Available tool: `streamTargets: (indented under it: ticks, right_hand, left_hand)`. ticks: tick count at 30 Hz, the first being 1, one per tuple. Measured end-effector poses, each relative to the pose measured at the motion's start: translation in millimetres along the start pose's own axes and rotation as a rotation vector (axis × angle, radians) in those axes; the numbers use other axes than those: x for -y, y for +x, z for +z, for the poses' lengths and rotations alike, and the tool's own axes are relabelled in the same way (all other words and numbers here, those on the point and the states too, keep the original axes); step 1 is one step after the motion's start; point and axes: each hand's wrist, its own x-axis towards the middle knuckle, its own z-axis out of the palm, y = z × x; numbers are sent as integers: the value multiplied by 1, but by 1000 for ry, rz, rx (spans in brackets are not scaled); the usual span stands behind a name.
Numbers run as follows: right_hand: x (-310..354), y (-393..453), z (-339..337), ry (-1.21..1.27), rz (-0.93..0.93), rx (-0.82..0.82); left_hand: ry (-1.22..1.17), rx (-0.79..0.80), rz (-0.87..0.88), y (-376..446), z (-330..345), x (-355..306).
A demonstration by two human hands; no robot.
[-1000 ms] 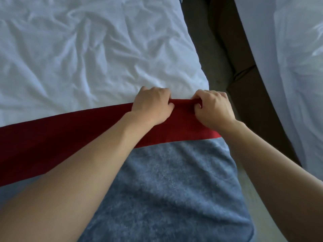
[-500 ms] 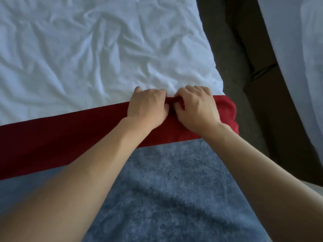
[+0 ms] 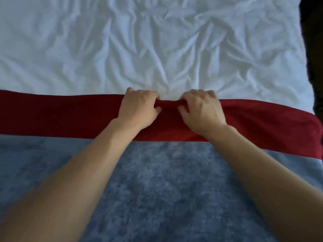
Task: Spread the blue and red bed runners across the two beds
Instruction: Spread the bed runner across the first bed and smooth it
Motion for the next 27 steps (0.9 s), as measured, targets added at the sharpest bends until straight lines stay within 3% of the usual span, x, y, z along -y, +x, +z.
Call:
streamTargets:
  ticks: [9, 13, 20, 27]
  right_hand:
    - [121, 56, 47, -75, 35, -73]
    - [130, 74, 46, -103, 222, -89]
    - [194, 77, 60, -69, 62, -101]
    - [193, 117, 59, -106, 217, -90]
  left_hand:
    - [-67, -143, 17, -8, -22, 142]
    - [-90, -104, 113, 19, -25, 148]
    - [-96, -50, 39, -10, -44, 236]
    - [-110, -38, 70, 26, -55, 241]
